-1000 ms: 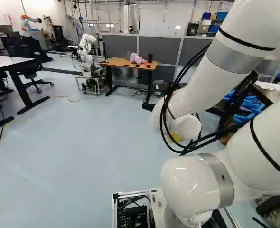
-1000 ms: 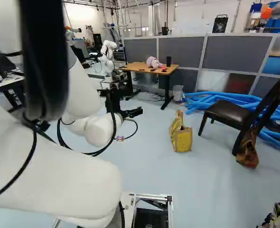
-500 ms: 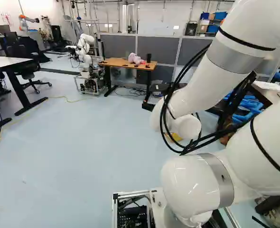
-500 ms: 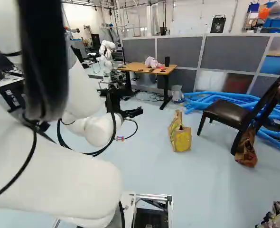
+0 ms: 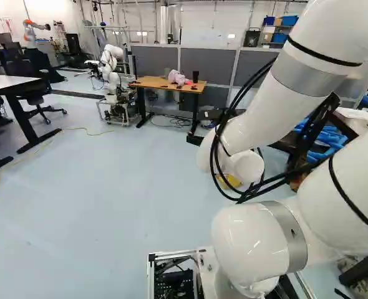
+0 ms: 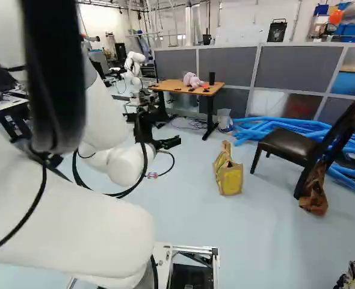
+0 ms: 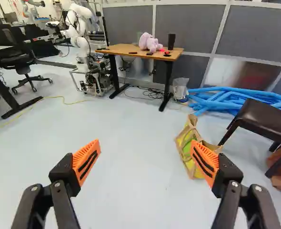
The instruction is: Pick up the bag on the ground and place it on the table
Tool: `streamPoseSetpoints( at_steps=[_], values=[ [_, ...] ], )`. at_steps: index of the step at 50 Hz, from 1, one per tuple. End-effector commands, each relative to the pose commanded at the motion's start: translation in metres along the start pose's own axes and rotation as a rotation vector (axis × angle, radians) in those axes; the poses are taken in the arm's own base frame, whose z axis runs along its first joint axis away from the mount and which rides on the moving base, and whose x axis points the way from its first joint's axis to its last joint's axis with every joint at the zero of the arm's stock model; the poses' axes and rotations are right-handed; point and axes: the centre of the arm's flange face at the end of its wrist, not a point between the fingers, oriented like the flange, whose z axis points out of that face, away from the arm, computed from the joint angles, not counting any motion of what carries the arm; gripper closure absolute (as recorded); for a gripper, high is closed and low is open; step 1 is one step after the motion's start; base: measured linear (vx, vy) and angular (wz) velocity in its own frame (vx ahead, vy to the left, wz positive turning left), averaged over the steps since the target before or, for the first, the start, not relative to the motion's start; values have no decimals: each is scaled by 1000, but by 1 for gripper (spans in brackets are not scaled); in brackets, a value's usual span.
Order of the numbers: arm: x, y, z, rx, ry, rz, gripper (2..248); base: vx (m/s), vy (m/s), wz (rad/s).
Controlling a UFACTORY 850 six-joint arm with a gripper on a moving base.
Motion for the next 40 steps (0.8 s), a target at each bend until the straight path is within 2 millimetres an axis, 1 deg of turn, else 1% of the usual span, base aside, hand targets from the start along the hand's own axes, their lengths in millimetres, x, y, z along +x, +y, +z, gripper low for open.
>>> streamPoseSetpoints(
  at_steps=[25,30,40],
  values=[
    [0,0,0,0,0,0,3,118,1,-15],
    [0,0,0,0,0,0,3,118,-25,-146],
    [0,0,0,0,0,0,3,128,-57,-305]
  ],
)
